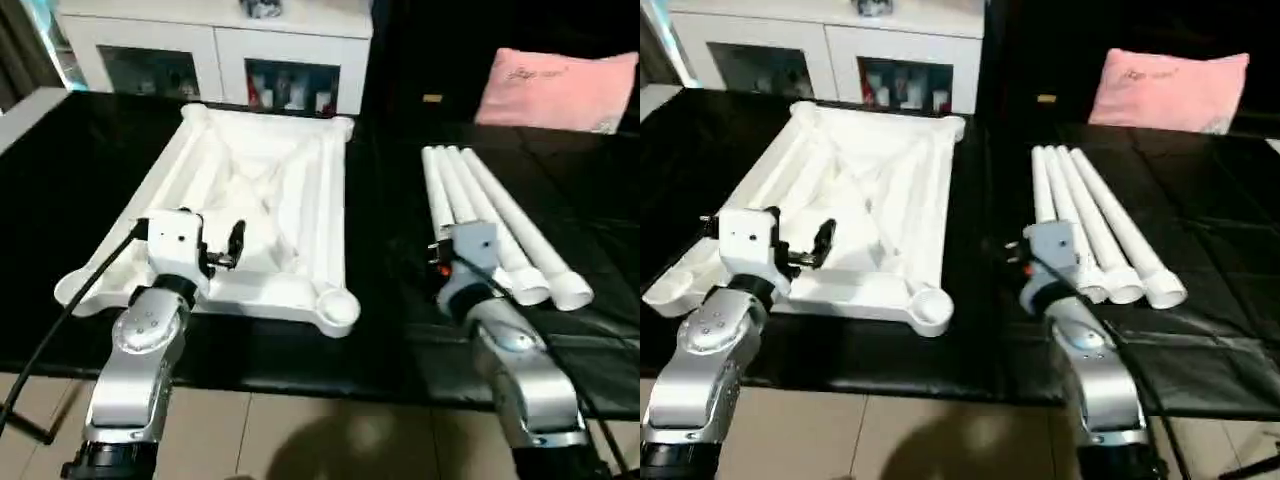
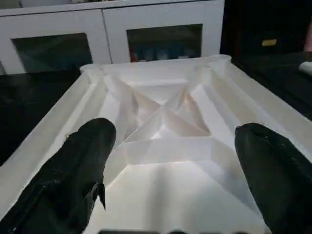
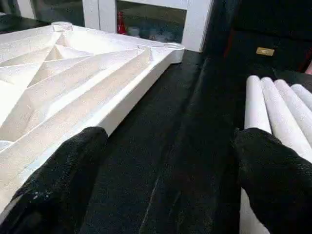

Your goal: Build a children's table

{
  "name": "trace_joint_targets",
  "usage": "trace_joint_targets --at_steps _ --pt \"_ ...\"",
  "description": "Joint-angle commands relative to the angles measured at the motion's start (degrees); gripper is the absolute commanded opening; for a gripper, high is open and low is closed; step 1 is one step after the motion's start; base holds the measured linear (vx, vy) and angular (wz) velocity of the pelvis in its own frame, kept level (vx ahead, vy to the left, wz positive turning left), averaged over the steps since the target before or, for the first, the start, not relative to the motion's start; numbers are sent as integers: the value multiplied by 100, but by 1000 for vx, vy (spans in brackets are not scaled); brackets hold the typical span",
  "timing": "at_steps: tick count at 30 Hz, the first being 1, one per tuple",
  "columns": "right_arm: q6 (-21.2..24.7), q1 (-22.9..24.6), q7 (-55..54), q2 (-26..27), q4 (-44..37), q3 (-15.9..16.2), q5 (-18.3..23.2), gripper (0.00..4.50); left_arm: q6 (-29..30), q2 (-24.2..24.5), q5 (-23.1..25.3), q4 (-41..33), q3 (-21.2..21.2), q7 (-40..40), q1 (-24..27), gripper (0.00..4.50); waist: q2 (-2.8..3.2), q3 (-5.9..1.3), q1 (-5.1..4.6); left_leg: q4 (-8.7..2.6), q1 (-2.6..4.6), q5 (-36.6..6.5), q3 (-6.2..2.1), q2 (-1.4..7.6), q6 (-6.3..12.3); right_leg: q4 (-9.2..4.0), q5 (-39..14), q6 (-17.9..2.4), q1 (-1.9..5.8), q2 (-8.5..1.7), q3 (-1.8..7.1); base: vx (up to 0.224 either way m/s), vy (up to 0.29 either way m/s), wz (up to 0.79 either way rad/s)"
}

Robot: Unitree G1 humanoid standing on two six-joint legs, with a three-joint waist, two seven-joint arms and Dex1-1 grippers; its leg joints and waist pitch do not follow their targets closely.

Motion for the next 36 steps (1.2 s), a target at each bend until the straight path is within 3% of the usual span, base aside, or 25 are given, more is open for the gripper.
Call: trace_joint_targets --at_steps 1,2,3,4,5,6,8,9,10,11,13,15,19,21,22,23,25,26,28,30,31,33,34,35,36 --pt "52 -57 -32 -55 -87 -91 61 450 25 18 -23 -26 -22 -69 -53 441 73 -343 -8 -385 27 1482 -65 356 503 -221 2350 -1388 279 -395 242 0 0 0" --pt "53 -57 -42 -26 -97 -151 130 450 36 42 -43 -12 -36 -83 -73 441 98 -297 -25 -443 38 779 -50 377 333 -288 1810 -1400 259 -419 241 0 0 0" --pt "53 -57 -42 -26 -97 -151 130 450 36 42 -43 -12 -36 -83 -73 441 90 -284 -28 -469 46 485 -43 386 274 -314 1574 -1403 259 -429 250 0 0 0" --pt "90 -50 -12 17 -112 -182 146 450 42 60 -56 2 -40 -96 -89 441 193 -292 -38 -402 314 -174 210 505 -277 -445 842 -1260 16 -288 461 0 0 0" --pt "91 -50 -10 19 -113 -182 145 450 42 60 -56 3 -40 -97 -89 441 65 -240 -43 -414 319 -555 291 448 -632 -441 420 -1171 -11 -148 493 0 0 0" --pt "94 -39 3 37 -129 -180 132 450 42 64 -58 10 -36 -105 -95 441 76 -203 19 -427 357 -1138 430 372 -1059 -522 -396 -911 -109 -13 557 -46 -5 -34" --pt "74 -30 5 49 -148 -174 121 450 43 67 -61 15 -31 -112 -100 441 45 -211 28 -419 408 -1469 487 307 -1175 -561 -944 -515 -197 147 666 -57 -4 -59" --pt "67 -32 -13 47 -148 -165 107 450 34 72 -66 28 -24 -123 -105 441 28 -238 17 -392 384 -1343 516 266 -1159 -556 -766 -355 -206 235 746 -53 -1 -61" --pt "51 -35 -17 36 -145 -151 93 450 30 74 -68 33 -21 -127 -107 441 -95 -228 89 -522 31 -1085 310 237 -826 -437 -368 -393 114 -23 653 -42 -13 -41" --pt "33 -43 -25 18 -136 -128 72 450 26 77 -69 43 -14 -135 -114 441 41 -304 56 -523 69 -616 267 323 -562 -403 274 -380 50 -152 644 -42 -13 -41" --pt "20 -62 -34 7 -122 -105 58 450 26 78 -76 58 4 -138 -127 441 4 -283 -56 -466 34 -388 234 313 -338 -419 700 -599 53 -179 649 0 0 0" --pt "16 -71 -26 3 -115 -97 70 450 28 76 -79 60 15 -138 -131 441 -1 -249 -64 -476 85 -728 241 323 -304 -476 83 -687 36 -181 648 0 0 0" --pt "15 -94 4 -33 -112 -38 21 450 54 60 -108 44 59 -104 -130 441 20 -179 -65 -602 275 -1893 251 339 -214 -629 -1870 -814 55 -108 600 0 0 0" --pt "11 -98 30 -82 -120 25 -63 450 64 62 -117 36 67 -96 -129 441 32 -154 -70 -648 402 -2193 272 328 -78 -690 -2121 -1003 75 -76 556 0 0 0" --pt "11 -98 30 -82 -120 25 -63 450 64 62 -117 36 67 -96 -129 441 24 -153 -68 -668 378 -2088 279 306 -3 -717 -2054 -1094 156 -91 567 0 0 0" --pt "8 -99 42 -104 -123 51 -99 450 66 63 -120 33 69 -94 -129 441 32 -176 -58 -681 419 -1948 294 310 58 -729 -1862 -1190 191 -105 571 0 0 0" --pt "-23 -96 50 -113 -122 88 -136 450 74 63 -123 21 72 -90 -129 441 38 -231 -43 -684 351 -1463 304 272 152 -701 -1230 -1332 335 -103 582 64 17 0" --pt "-27 -96 47 -105 -121 82 -127 450 76 62 -124 18 72 -89 -129 441 45 -232 -37 -675 371 -1382 315 270 178 -695 -1046 -1386 325 -92 587 69 17 1" --pt "-47 -111 25 -25 -121 2 -21 450 93 51 -134 0 76 -84 -140 441 55 -252 -44 -657 332 -1105 319 242 244 -655 -540 -1542 422 -71 588 81 20 1" --pt "-91 -125 22 -70 -117 16 -73 450 82 43 -134 22 77 -84 -152 441 54 -343 -11 -601 269 -418 305 148 411 -560 561 -1615 606 -2 605 93 26 1" --pt "-91 -125 22 -70 -117 16 -73 450 82 43 -134 22 77 -84 -152 441 59 -361 -6 -595 268 -264 297 133 460 -529 843 -1606 635 20 593 94 41 3" --pt "-126 -127 24 -96 -112 35 -100 450 82 43 -135 23 75 -83 -153 441 96 -361 -40 -614 414 -1 268 181 720 -424 1404 -1567 554 55 481 98 35 4" --pt "-83 -129 38 -88 -106 24 -67 450 81 41 -137 24 73 -80 -156 441 96 -362 -47 -608 432 54 267 181 790 -409 1467 -1561 552 58 464 104 8 10" --pt "-77 -135 46 -92 -100 24 -75 450 80 36 -138 25 69 -75 -158 441 232 -420 -72 -608 965 48 411 349 542 -296 1319 -1531 263 182 504 104 8 10" --pt "-77 -135 46 -92 -100 24 -75 450 80 36 -138 25 69 -75 -158 441 143 -335 -131 -711 1118 80 321 559 306 -158 1083 -1403 40 212 391 137 1 -3"
